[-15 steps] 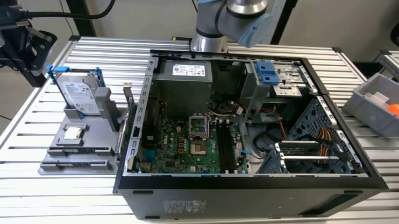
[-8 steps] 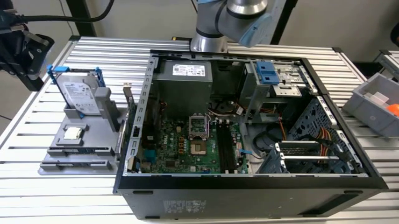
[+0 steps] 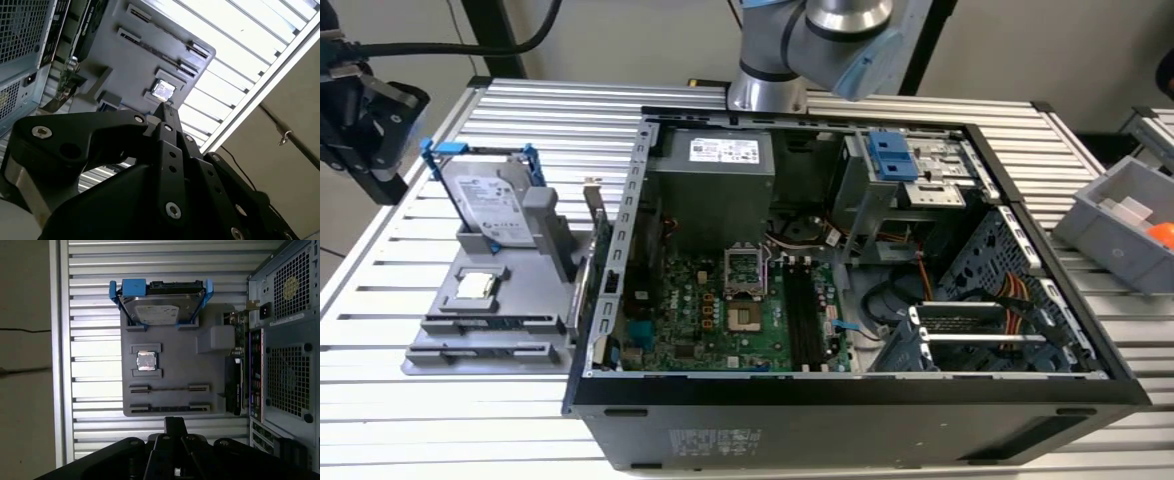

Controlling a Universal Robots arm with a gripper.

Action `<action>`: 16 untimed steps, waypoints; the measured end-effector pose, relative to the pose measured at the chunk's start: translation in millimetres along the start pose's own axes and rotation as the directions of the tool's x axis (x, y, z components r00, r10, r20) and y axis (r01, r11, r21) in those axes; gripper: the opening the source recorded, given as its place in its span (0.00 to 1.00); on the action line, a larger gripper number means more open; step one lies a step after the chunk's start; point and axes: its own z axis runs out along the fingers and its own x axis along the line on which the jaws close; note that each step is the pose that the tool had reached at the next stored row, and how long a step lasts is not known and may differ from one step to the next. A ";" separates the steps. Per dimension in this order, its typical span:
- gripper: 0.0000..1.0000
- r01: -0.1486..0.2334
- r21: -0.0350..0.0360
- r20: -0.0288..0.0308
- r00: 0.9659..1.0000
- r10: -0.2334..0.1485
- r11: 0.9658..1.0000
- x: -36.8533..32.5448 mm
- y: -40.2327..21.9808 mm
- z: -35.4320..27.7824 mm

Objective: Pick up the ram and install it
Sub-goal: 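Reach for the ram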

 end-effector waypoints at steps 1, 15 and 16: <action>0.00 0.000 0.000 0.000 1.000 0.000 1.000 0.0 -1.0 -0.1; 0.00 0.000 0.000 0.000 1.000 0.000 1.000 -0.4 -15.1 -0.8; 0.00 0.000 0.000 0.000 1.000 0.000 1.000 -0.4 -16.0 -0.8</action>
